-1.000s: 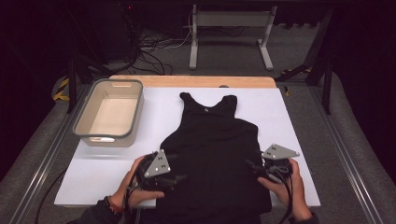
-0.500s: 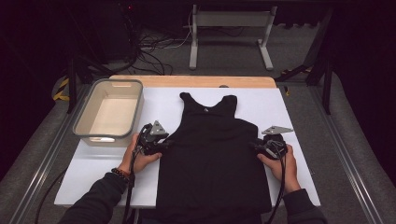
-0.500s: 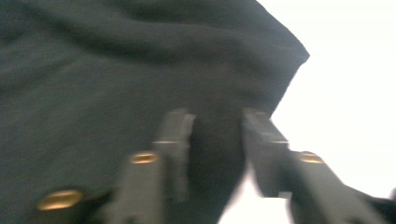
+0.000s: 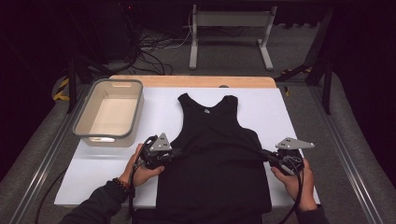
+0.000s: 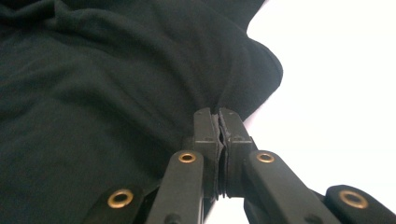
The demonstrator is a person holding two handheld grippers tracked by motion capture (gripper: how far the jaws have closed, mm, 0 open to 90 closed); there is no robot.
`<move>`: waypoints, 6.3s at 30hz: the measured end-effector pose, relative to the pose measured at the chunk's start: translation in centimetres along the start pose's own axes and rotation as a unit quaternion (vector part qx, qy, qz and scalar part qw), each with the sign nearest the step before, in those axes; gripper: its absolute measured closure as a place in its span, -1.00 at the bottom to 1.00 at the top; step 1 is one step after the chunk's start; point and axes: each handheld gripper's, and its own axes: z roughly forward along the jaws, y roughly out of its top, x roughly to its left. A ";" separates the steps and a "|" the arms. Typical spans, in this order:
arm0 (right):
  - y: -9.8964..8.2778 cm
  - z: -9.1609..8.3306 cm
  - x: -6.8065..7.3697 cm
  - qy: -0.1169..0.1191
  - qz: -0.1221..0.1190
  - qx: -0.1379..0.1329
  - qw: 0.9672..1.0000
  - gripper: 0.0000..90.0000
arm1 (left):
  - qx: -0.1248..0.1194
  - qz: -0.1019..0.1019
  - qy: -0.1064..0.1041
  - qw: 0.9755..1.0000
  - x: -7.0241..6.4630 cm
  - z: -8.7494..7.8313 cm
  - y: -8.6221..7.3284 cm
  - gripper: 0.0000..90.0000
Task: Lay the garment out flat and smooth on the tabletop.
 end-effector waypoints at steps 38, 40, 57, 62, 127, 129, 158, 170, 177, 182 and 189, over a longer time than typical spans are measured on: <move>3.1 9.1 -6.5 -0.036 0.021 0.022 0.999 0.70 | 0.047 -0.064 0.048 0.996 5.7 2.6 -0.1 0.91; 3.2 9.0 -6.3 -0.032 0.016 0.021 0.999 0.83 | 0.038 -0.065 0.076 0.994 5.8 2.3 0.1 0.92; 4.3 6.6 -6.8 -0.090 0.035 -0.018 0.995 0.29 | 0.016 -0.142 0.126 0.982 8.9 2.6 2.5 0.43; 6.5 8.6 -5.8 -0.056 0.035 -0.041 0.997 0.01 | -0.004 -0.147 0.122 0.982 9.5 4.0 4.9 -0.04; 7.4 11.2 -6.8 -0.057 0.029 0.019 0.998 0.03 | 0.073 -0.112 0.109 0.985 9.5 5.8 2.6 -0.03; 6.4 11.0 -7.1 -0.045 0.045 0.029 0.998 0.00 | 0.061 -0.123 0.092 0.986 9.3 5.4 2.1 0.13; 5.6 7.5 -6.0 -0.069 0.041 -0.031 0.996 0.26 | 0.021 -0.151 0.156 0.976 9.1 4.3 3.0 0.05; 2.5 4.4 0.3 -0.011 -0.020 -0.029 0.999 -0.09 | 0.016 -0.043 0.085 0.995 -0.3 -0.8 -1.8 -0.58; 1.0 3.6 1.6 0.016 0.008 -0.027 0.999 -0.15 | 0.043 -0.044 0.029 0.998 -2.7 -1.7 -4.7 -0.52; -0.2 2.5 1.6 -0.010 0.010 -0.022 1.000 -0.17 | 0.044 -0.042 0.002 0.998 -3.0 -2.1 -4.9 -0.16; -1.9 1.8 0.7 -0.041 0.042 -0.005 0.998 -0.26 | 0.039 -0.029 -0.004 0.999 -3.0 -2.0 -4.6 0.72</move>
